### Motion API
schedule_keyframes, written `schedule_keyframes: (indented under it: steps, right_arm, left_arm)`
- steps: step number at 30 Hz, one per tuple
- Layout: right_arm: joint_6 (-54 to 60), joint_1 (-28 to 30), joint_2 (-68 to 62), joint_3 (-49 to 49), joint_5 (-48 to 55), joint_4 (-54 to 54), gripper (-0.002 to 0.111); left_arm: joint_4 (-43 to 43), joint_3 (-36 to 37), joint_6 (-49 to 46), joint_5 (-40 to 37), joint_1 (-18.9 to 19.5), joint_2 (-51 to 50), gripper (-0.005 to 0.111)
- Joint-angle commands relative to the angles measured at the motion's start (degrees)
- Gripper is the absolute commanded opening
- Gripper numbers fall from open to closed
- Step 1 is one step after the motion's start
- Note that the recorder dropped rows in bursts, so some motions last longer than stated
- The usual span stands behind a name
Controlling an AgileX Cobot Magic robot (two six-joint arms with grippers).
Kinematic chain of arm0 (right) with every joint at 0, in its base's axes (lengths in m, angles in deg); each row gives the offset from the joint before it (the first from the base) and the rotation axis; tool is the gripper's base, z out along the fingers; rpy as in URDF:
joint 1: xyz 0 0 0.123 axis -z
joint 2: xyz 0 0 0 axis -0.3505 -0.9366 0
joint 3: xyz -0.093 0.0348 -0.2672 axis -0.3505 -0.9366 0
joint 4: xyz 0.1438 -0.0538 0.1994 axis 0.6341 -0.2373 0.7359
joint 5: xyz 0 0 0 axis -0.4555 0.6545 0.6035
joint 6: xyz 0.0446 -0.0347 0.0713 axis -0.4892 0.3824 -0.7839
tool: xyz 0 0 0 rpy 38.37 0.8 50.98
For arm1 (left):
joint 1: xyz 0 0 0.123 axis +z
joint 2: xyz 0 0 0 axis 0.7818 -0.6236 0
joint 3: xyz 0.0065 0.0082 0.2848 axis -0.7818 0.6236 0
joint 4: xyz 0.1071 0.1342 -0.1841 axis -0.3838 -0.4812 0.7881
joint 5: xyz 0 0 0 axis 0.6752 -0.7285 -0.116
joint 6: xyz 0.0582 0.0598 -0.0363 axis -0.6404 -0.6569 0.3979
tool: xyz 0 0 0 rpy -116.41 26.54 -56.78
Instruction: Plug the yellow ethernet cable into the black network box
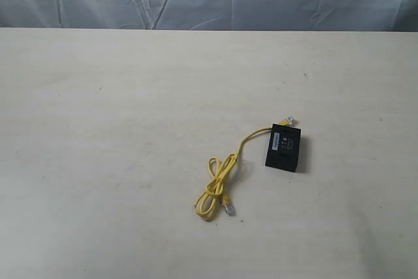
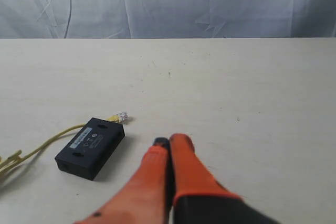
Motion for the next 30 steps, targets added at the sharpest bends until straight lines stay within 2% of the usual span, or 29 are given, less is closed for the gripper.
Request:
schedule_keyframes:
  steps: [1,4,6,10,16,22,30]
  right_arm:
    - [-0.05,0.0,0.28,-0.13,-0.82,-0.05,0.0]
    - [-0.05,0.0,0.28,-0.13,-0.82,-0.05,0.0]
    - [-0.05,0.0,0.28,-0.13,-0.82,-0.05,0.0]
    - [-0.05,0.0,0.28,-0.13,-0.82,-0.05,0.0]
    - [-0.05,0.0,0.28,-0.13,-0.82,-0.05,0.0]
    - [-0.05,0.0,0.28,-0.13,-0.82,-0.05,0.0]
    - [-0.05,0.0,0.28,-0.13,-0.82,-0.05,0.0]
  left_arm:
    - [-4.03,-9.64,0.0,-8.19,-0.02,-13.99,0.0]
    - [-4.0,-16.94,-5.6,-19.75,-0.02,-26.7,0.0]
    - [-3.69,-18.99,-8.22,-24.74,-0.02,-34.09,0.0]
    - [1.68,-21.36,-13.81,-28.1,-0.47,-45.39,0.0]
    - [1.6,-27.44,-15.55,-28.86,-10.98,-54.78,0.0]
    - [1.57,-33.7,-15.41,-28.86,-19.24,-61.93,0.0]
    - [1.48,-39.25,-15.17,-35.33,-30.61,-68.03,0.0]
